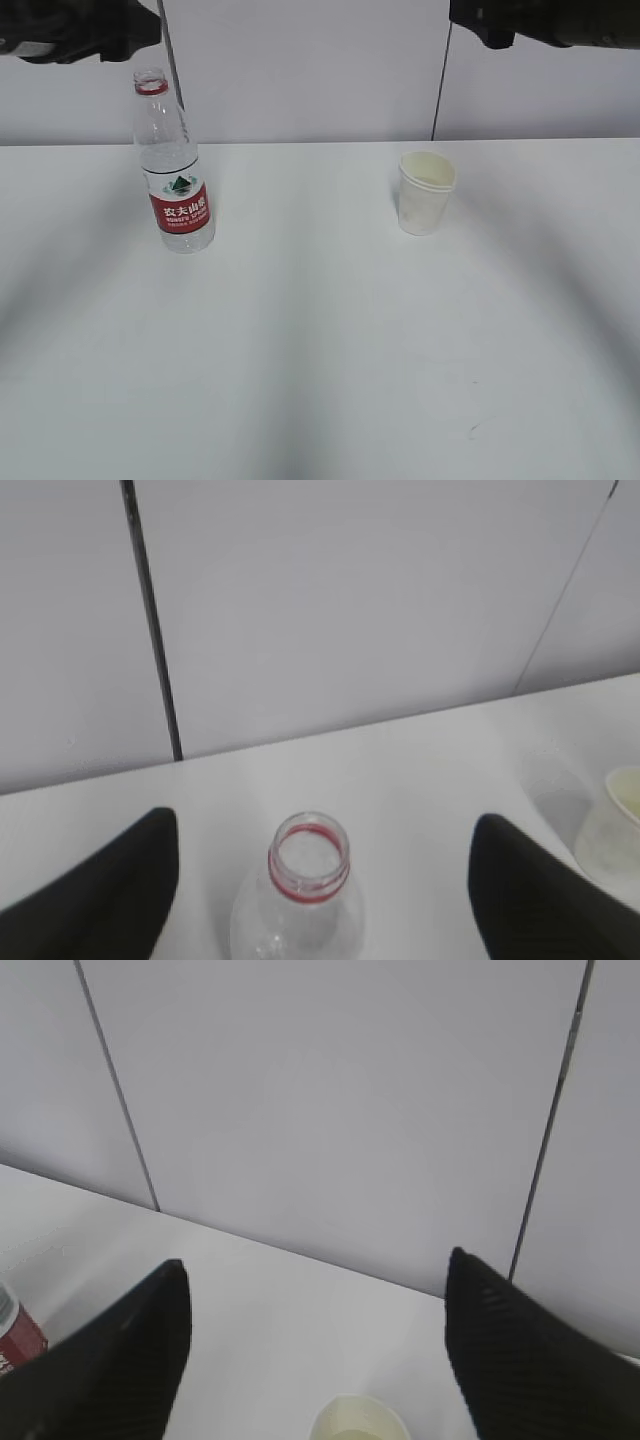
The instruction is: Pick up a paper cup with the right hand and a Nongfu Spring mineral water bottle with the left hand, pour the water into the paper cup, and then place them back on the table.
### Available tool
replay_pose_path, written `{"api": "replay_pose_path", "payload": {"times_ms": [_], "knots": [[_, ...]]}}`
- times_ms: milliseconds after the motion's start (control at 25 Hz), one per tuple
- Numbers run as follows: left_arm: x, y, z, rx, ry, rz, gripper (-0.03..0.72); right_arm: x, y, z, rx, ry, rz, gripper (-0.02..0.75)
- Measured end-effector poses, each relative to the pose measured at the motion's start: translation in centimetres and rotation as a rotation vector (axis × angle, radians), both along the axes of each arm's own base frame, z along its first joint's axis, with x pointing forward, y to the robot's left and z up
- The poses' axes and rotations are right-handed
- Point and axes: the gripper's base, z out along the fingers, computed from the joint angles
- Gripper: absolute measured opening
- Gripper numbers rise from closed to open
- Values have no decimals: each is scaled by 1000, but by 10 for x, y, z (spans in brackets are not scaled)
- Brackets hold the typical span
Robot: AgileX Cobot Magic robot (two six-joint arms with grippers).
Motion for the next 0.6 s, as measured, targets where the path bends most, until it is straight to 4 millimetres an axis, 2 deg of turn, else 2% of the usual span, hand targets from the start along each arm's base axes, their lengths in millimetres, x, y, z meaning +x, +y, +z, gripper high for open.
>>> {"api": "replay_pose_path", "payload": {"times_ms": [240,440,600], "knots": [[-4,35,15,10,218,-70,544,0,2,5,15,62,23,589],[-14,52,11,78,430,-88,544,-2,3,1,-13,107,39,589],[-25,60,1,133,609,-22,544,-2,3,-1,-23,124,42,589]]}}
